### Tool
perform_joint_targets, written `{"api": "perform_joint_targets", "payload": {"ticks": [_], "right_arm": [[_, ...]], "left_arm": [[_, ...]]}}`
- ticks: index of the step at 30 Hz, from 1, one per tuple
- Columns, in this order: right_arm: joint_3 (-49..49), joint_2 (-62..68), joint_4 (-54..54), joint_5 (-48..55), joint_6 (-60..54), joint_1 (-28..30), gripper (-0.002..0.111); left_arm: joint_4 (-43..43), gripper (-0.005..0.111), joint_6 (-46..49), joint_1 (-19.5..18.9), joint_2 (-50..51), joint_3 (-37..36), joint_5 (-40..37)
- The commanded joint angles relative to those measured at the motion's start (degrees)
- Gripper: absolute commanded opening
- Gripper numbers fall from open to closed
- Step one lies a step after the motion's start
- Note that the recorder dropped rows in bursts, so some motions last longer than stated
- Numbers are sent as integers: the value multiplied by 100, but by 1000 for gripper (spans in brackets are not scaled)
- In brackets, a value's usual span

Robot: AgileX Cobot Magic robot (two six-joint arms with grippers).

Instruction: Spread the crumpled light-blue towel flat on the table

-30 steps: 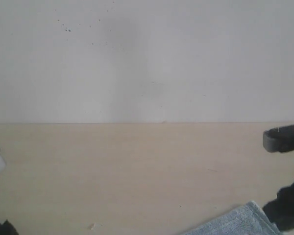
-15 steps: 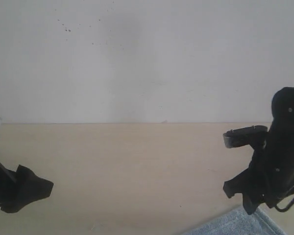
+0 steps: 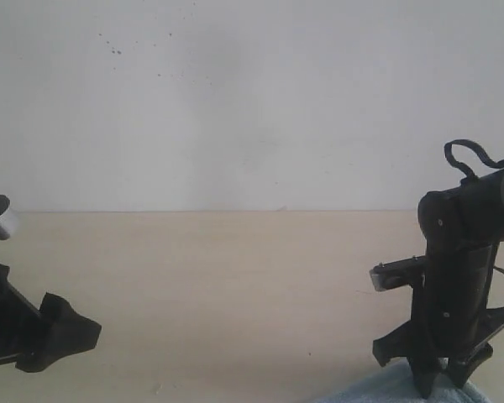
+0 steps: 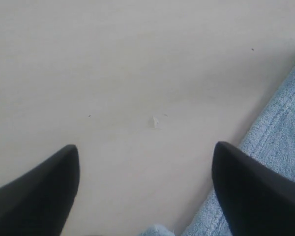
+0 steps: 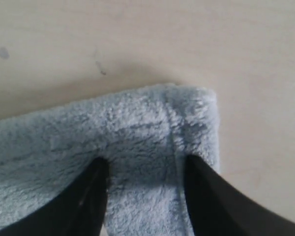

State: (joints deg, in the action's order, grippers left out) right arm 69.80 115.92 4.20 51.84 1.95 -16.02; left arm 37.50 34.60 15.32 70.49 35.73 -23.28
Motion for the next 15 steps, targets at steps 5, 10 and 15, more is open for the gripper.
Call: {"api": "perform_joint_targets", "payload": {"ticks": [5, 10, 15], "right_arm": [[-1, 124, 67, -139, 60, 10, 19], [-1, 55, 86, -15, -53, 10, 0], [-1, -676, 564, -195, 242, 10, 0]], "left_arm": [[80, 71, 98, 8, 18, -5, 42], [80, 71, 98, 8, 18, -5, 42], [80, 71, 98, 8, 18, -5, 42]]}}
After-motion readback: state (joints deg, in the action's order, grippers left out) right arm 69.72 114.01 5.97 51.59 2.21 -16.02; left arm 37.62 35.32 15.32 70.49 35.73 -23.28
